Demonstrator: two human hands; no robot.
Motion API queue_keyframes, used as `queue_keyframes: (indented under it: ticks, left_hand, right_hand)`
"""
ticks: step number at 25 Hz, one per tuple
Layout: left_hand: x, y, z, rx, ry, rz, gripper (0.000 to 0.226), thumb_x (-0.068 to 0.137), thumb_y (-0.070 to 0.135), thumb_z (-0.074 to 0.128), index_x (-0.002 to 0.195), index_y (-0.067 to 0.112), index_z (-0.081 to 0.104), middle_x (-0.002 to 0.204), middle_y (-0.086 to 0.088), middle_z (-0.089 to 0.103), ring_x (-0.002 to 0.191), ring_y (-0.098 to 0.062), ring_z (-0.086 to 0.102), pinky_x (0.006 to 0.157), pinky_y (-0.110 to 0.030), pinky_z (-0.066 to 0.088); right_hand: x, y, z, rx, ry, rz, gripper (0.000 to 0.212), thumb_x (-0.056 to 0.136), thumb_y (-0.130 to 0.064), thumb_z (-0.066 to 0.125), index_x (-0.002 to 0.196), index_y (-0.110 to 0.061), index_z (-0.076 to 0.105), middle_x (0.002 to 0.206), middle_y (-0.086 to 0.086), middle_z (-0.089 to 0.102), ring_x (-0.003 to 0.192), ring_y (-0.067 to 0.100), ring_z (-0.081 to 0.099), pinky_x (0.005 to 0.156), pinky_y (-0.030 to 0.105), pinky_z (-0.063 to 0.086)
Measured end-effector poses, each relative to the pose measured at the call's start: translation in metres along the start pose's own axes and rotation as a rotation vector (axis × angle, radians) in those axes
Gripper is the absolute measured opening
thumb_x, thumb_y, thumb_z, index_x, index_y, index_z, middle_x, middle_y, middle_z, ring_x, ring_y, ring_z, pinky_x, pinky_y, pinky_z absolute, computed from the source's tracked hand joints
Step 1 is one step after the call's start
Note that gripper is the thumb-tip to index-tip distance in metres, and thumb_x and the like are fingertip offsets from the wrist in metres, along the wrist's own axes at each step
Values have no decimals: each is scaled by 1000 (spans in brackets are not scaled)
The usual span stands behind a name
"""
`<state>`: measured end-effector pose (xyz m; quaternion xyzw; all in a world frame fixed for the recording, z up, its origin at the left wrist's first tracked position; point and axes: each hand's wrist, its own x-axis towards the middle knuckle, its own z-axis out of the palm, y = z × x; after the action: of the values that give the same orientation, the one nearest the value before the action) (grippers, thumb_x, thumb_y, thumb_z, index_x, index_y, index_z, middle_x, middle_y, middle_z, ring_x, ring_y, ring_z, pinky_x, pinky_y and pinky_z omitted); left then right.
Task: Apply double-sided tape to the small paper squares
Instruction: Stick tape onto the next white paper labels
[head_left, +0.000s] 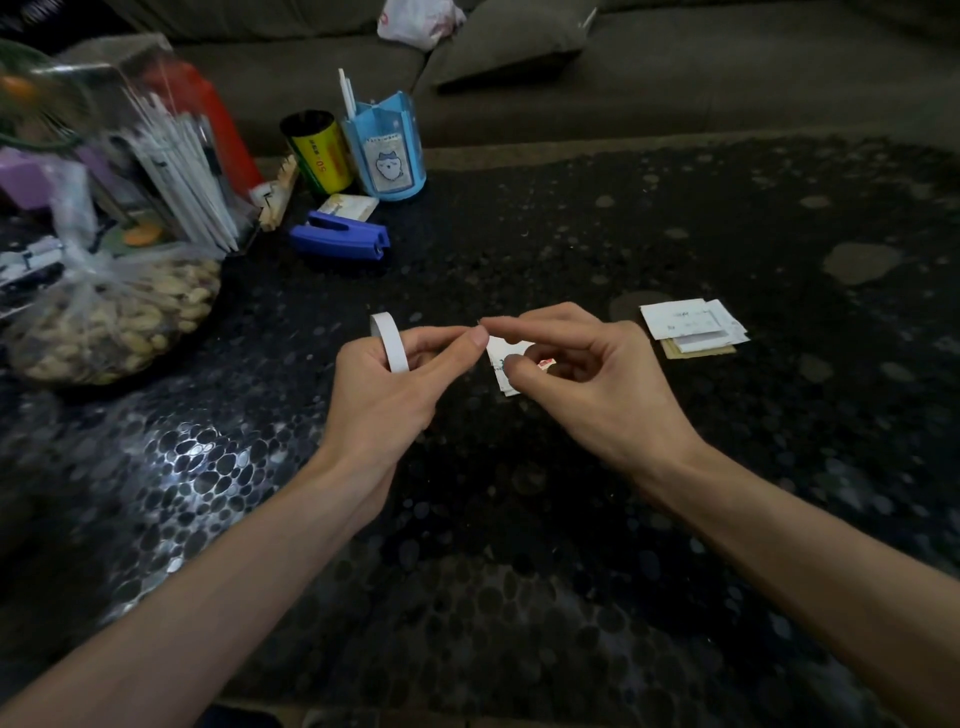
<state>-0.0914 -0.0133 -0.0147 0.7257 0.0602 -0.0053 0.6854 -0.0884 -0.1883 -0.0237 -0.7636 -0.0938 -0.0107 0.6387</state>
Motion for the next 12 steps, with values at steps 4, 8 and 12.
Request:
queue_keyframes:
  ticks: [4, 8, 12]
  left_hand:
    - [0, 0, -1, -6, -3, -36, 16, 89, 29, 75, 100, 20, 81, 47, 14, 54, 47, -7, 35, 51, -26, 28]
    - [0, 0, -4, -22, -6, -52, 15, 91, 28, 74, 101, 20, 82, 49, 11, 54, 52, -12, 33, 53, -28, 28]
    - [2, -2, -3, -2, 9, -53, 15, 94, 27, 73, 103, 20, 81, 48, 16, 55, 48, -7, 34, 50, -24, 29]
  right_hand:
    - [0, 1, 1, -17, -9, -7, 35, 94, -5, 72, 114, -32, 80, 114, -9, 70, 84, 6, 68, 75, 26, 54]
    - [1, 4, 1, -11, -7, -5, 37, 94, -5, 72, 114, -34, 80, 115, -9, 71, 92, 15, 70, 82, 35, 58]
    - [1, 6, 1, -5, -15, -12, 36, 94, -6, 72, 114, -35, 81, 115, -10, 72, 91, 8, 70, 81, 23, 57]
